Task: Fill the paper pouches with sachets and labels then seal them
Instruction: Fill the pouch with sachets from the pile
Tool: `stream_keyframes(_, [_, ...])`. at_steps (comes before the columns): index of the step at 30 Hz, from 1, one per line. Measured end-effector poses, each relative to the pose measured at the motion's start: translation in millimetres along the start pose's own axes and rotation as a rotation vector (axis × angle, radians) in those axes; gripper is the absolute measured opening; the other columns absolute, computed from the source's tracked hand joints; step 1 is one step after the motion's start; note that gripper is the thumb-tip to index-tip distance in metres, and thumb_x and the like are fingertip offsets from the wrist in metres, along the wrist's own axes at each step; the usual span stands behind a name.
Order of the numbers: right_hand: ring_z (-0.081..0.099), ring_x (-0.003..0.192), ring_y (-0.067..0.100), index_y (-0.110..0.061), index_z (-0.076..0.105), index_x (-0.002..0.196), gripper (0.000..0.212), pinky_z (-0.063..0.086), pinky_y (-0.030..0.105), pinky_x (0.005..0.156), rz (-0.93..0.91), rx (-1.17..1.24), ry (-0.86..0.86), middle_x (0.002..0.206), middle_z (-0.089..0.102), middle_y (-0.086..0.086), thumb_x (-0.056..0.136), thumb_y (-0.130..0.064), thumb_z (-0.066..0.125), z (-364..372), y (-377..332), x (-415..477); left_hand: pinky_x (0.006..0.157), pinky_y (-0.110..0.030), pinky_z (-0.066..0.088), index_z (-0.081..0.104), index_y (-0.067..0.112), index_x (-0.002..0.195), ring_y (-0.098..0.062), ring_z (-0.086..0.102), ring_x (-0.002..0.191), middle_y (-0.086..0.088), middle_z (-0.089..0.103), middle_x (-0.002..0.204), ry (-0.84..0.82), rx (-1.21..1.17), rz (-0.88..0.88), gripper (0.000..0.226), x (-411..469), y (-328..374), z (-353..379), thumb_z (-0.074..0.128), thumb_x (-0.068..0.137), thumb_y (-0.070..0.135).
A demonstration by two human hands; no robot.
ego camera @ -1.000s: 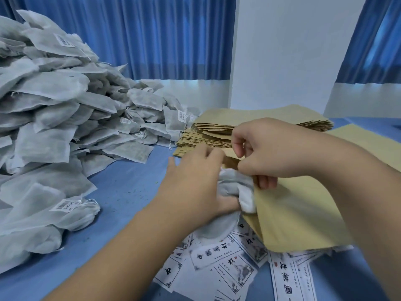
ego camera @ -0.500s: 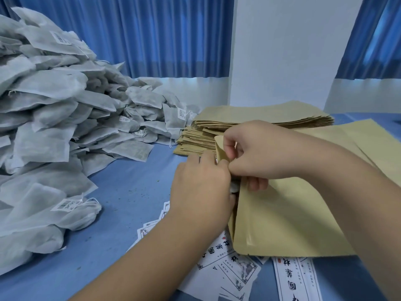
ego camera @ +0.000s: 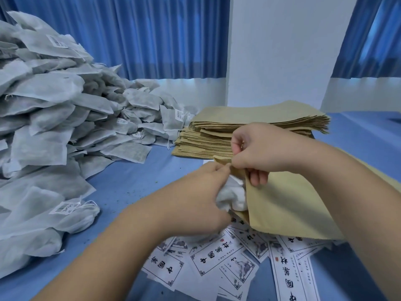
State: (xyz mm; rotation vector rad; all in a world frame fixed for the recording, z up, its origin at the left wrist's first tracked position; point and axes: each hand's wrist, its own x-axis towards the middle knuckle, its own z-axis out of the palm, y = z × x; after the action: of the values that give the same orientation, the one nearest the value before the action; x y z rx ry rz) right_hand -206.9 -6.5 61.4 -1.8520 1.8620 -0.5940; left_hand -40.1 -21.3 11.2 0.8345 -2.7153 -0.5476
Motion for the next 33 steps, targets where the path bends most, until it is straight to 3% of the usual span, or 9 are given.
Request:
stream_keyframes(4, [0.058, 0.037, 0.019, -0.007, 0.048, 0.079, 0.009, 0.041, 0.021, 0.036, -0.004, 0.027, -0.017, 0.046, 0.062, 0.01, 0.074, 0.001, 0.049, -2.0, 2.6, 0.0, 0.081, -0.024, 0.043, 0.062, 0.006, 0.112, -0.008, 0.053, 0.099, 0.0, 0.06, 0.113, 0.069, 0.054, 0.108, 0.033, 3.4, -15.0, -7.4, 0.059, 0.079, 0.01])
stream_keyframes(8, [0.06, 0.04, 0.02, -0.007, 0.047, 0.079, 0.01, 0.042, 0.022, 0.037, -0.028, 0.031, -0.032, 0.047, 0.061, 0.009, 0.074, 0.0, 0.05, -1.0, 1.3, 0.6, 0.079, -0.002, 0.032, 0.061, 0.032, 0.125, 0.007, 0.047, 0.109, 0.02, 0.055, 0.123, 0.085, -0.036, 0.136, 0.041, 3.6, -24.3, -7.9, 0.067, 0.085, 0.021])
stream_keyframes(11, [0.062, 0.042, 0.023, -0.007, 0.047, 0.08, 0.011, 0.043, 0.023, 0.038, -0.051, 0.045, -0.033, 0.049, 0.061, 0.01, 0.074, 0.0, 0.052, -1.2, -0.3, 0.5, 0.098, -0.012, 0.033, 0.049, 0.041, 0.131, 0.008, 0.042, 0.119, 0.02, 0.052, 0.126, 0.072, -0.115, 0.111, 0.048, 3.6, -27.5, -6.4, 0.063, 0.089, 0.023])
stream_keyframes(13, [0.063, 0.045, 0.024, -0.008, 0.048, 0.08, 0.009, 0.043, 0.024, 0.039, -0.06, 0.038, -0.033, 0.05, 0.062, 0.01, 0.074, -0.003, 0.053, -1.8, -1.3, -0.3, 0.101, -0.017, 0.034, 0.048, 0.04, 0.132, 0.007, 0.044, 0.119, 0.02, 0.054, 0.126, 0.083, -0.13, 0.081, 0.049, 3.6, -25.6, -6.1, 0.062, 0.089, 0.021])
stream_keyframes(16, [0.063, 0.045, 0.023, -0.009, 0.048, 0.08, 0.008, 0.043, 0.023, 0.039, -0.07, 0.03, -0.019, 0.049, 0.061, 0.007, 0.076, -0.004, 0.053, -1.5, -3.2, -2.2, 0.093, -0.018, 0.039, 0.054, 0.04, 0.127, 0.004, 0.048, 0.111, 0.016, 0.057, 0.119, 0.158, -0.113, 0.044, 0.046, 4.3, -18.3, -6.9, 0.058, 0.085, 0.021])
stream_keyframes(22, [0.062, 0.042, 0.02, -0.01, 0.048, 0.078, 0.012, 0.043, 0.022, 0.038, -0.104, -0.012, -0.022, 0.05, 0.062, 0.009, 0.074, -0.002, 0.056, 1.5, -10.6, -6.2, 0.074, -0.036, 0.047, 0.066, 0.027, 0.092, -0.007, 0.055, 0.086, 0.008, 0.065, 0.086, 0.372, 0.089, -0.031, 0.034, 1.1, -1.7, -12.4, 0.045, 0.067, 0.037])
stream_keyframes(26, [0.061, 0.042, 0.018, -0.01, 0.05, 0.08, 0.014, 0.041, 0.022, 0.037, -0.14, -0.005, -0.031, 0.055, 0.062, 0.01, 0.074, -0.001, 0.057, -2.4, -13.1, -11.2, 0.064, -0.023, 0.045, 0.068, 0.03, 0.088, -0.004, 0.056, 0.079, 0.012, 0.065, 0.076, 0.426, -0.033, -0.111, 0.033, -1.1, 3.5, -14.4, 0.047, 0.064, 0.038])
stream_keyframes(31, [0.059, 0.04, 0.016, -0.009, 0.048, 0.08, 0.013, 0.04, 0.02, 0.037, -0.149, 0.055, -0.028, 0.051, 0.062, 0.005, 0.072, 0.0, 0.052, -6.8, -13.8, -15.6, 0.077, -0.03, 0.047, 0.065, 0.044, 0.105, -0.005, 0.052, 0.094, 0.014, 0.06, 0.099, 0.247, 0.196, -0.084, 0.039, -4.5, 0.9, -23.2, 0.05, 0.069, 0.036])
stream_keyframes(33, [0.058, 0.037, 0.015, -0.009, 0.048, 0.079, 0.013, 0.039, 0.018, 0.036, -0.144, 0.081, -0.037, 0.048, 0.06, 0.003, 0.073, 0.001, 0.052, -5.5, -15.7, -15.7, 0.072, -0.031, 0.049, 0.062, 0.044, 0.107, -0.008, 0.052, 0.092, 0.014, 0.055, 0.104, 0.217, 0.381, -0.114, 0.032, -6.2, 0.1, -22.0, 0.053, 0.078, 0.036])
